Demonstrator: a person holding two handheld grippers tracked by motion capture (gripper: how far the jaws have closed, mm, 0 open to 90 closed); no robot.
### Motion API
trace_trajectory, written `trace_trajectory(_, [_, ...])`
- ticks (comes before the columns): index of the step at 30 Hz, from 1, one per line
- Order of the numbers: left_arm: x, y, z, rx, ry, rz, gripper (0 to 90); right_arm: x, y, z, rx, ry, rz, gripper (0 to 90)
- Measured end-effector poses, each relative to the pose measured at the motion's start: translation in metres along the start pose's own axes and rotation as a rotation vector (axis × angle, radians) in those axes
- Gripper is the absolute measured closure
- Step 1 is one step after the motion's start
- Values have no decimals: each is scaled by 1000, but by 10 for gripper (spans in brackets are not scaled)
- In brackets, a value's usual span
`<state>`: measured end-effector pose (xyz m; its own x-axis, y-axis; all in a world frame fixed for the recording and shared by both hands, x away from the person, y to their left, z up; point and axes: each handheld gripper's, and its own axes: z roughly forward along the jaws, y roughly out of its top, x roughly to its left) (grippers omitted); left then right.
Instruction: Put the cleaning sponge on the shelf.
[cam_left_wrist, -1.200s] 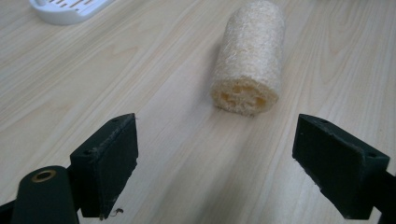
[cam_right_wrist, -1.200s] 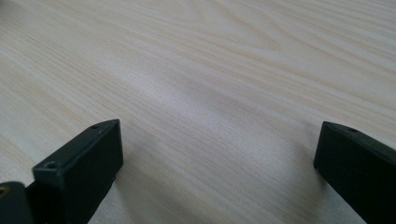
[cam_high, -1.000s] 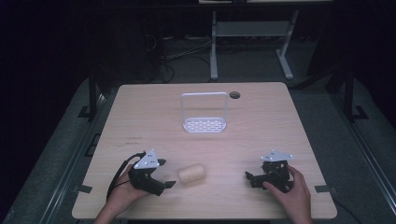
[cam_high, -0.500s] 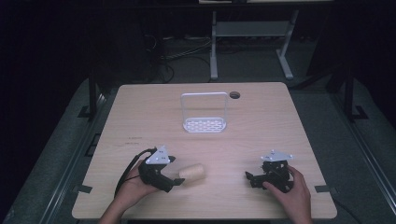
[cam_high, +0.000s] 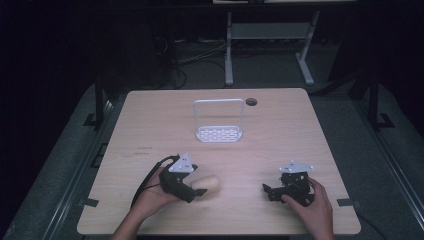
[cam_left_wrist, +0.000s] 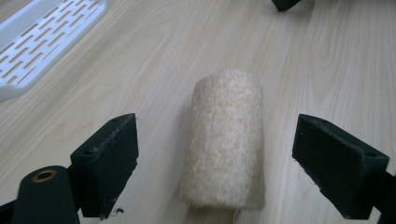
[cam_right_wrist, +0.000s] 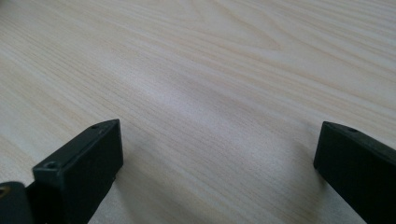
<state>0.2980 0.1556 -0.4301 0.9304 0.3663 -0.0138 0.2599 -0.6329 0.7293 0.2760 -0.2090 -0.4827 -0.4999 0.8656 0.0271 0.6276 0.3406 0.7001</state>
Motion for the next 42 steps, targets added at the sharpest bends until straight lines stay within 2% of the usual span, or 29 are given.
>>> trace_trajectory(7, [-2, 1, 13, 28, -15, 23, 141, 0, 0, 0, 0, 0, 0, 9])
trace_trajectory(14, [-1, 2, 26, 58, -34, 22, 144, 0, 0, 0, 0, 0, -1, 9])
trace_trajectory(15, [-1, 2, 27, 72, -38, 35, 147, 0, 0, 0, 0, 0, 0, 9])
trace_trajectory(17, [-2, 2, 28, 70, -38, 29, 148, 0, 0, 0, 0, 0, 0, 9])
trace_trajectory(22, [-2, 2, 33, 129, -45, 66, 151, 0, 0, 0, 0, 0, 0, 9])
trace_trajectory(24, [-3, 1, 34, 127, -43, 59, 152, 0, 0, 0, 0, 0, 0, 9])
trace_trajectory(29, [-4, 1, 35, 137, -44, 66, 216, 0, 0, 0, 0, 0, 0, 9])
trace_trajectory(34, [-4, 1, 36, 151, -41, 71, 232, 0, 0, 0, 0, 0, 0, 9])
trace_trajectory(42, [-5, 0, 38, 161, -43, 68, 311, 0, 0, 0, 0, 0, 0, 9])
